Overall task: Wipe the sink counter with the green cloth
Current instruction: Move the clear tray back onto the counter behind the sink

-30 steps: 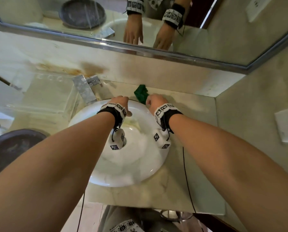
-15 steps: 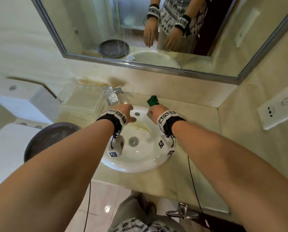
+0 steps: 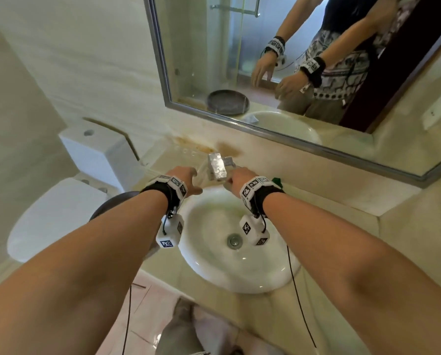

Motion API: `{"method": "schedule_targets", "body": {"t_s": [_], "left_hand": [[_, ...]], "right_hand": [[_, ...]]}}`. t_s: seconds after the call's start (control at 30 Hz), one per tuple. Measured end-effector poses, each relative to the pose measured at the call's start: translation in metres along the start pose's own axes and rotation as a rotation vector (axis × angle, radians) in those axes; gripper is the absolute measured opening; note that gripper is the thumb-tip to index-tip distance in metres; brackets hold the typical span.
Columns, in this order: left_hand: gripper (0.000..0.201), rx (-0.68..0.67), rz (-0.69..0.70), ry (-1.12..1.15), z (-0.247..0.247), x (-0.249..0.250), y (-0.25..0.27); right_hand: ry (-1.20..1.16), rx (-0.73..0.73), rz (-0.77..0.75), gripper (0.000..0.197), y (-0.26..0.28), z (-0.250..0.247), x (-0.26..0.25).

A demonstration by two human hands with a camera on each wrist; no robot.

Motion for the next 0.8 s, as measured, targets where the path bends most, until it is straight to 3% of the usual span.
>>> {"method": "schedule_targets", "body": {"t_s": [0.17,0.37,0.47,0.63,0.8], "left_hand": [[0.067,-0.003,-0.050,0.010,-0.014,-0.060,-0.031],[0.068,-0.057,-0.095,-0.004,-0.024,-0.126,-0.085],[0.073,-0.091,-0.123,0.001,-0.023,-0.157,-0.112],[0.085,-0.144,-0.175,0.018,-0.010,-0.203,-0.155],[0.102,-0.177,-0.280,0.041,0.010,-0.242,-0.191]], "right_hand": [[0.023,-0.002,0.007,0.027,-0.053,-0.004,-0.041],[0.034,-0.071,0.048,0.014,-0.109,0.001,-0.080],[-0.014,-0.146,0.096,0.025,-0.140,0.016,-0.092],[-0.153,-0.160,0.323,0.040,-0.173,0.043,-0.090],[-0.374,-0.276,0.571,0.070,-0.200,0.071,-0.086]]}}
Point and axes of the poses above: each hand's wrist, its own y-axis away from the middle knuckle, its own z-axis out of the palm, x = y × z, the point moved 5 cm from there along -y, towards the middle knuckle, and after that the axes turned 2 degrees about z, right-handed, at the moved point
